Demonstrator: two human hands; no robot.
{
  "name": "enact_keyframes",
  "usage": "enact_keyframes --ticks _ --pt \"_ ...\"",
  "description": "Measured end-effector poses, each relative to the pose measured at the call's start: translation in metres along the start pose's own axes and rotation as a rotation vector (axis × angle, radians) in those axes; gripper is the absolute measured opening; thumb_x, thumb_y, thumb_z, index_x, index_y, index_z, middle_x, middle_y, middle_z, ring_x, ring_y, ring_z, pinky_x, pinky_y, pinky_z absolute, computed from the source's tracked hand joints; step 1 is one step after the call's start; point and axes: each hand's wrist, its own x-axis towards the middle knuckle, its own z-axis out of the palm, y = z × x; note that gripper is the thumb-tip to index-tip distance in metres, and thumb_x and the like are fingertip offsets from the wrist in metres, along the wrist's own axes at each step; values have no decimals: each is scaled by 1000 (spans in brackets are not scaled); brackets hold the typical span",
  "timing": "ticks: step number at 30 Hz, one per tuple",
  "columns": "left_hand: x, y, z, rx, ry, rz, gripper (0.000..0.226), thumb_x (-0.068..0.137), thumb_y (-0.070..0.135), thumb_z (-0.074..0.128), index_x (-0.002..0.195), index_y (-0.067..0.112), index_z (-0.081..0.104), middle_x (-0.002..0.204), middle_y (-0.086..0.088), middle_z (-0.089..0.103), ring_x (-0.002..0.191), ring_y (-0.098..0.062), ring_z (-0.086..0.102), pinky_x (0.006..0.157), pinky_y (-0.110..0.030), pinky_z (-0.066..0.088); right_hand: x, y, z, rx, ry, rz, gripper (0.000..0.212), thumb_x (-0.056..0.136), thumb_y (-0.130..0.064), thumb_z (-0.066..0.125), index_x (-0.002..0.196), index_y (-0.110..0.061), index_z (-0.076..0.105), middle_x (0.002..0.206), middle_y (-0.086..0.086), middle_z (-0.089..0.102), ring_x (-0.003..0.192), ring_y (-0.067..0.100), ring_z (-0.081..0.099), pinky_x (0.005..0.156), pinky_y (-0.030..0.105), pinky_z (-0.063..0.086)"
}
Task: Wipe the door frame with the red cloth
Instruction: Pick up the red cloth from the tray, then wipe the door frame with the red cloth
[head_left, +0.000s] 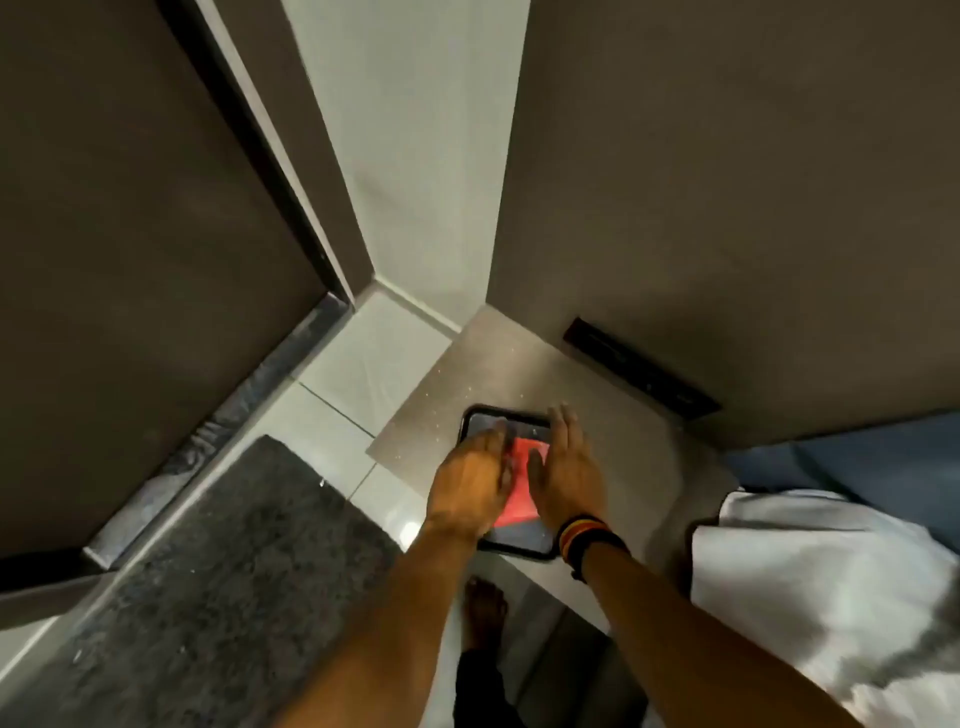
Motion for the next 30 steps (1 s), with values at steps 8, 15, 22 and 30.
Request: enact_keyframes --ticks 8,15,22,30 --pt "29 -19 100 -242 -38 -501 55 95 46 64 134 8 57 133 -16 61 119 -36 64 94 -40 53 24 69 86 80 -182 372 54 96 -34 52 146 -13 42 143 16 52 127 37 56 104 50 51" --pt "51 -32 132 -314 47 -645 43 93 32 67 129 9 61 128 -17 68 115 -38 68 96 -45 56 49 74 105 195 -165 441 38 86 -23 66 122 -12 62 120 16 70 109 38 67 93 43 57" --pt "48 -49 102 -751 110 -680 10 85 8 71 95 9 73 102 -13 77 100 -34 71 93 -36 57 46 40 68 440 -178 315 8 85 -8 61 88 -12 67 88 12 69 83 30 63 74 35 52" --pt "15 -30 -111 -892 522 -305 10 80 -6 66 84 3 66 73 -1 64 68 -15 59 76 -39 57 52 -130 -61 681 -59 -13 15 85 -6 62 99 -11 64 81 -1 63 80 24 60 74 32 50"
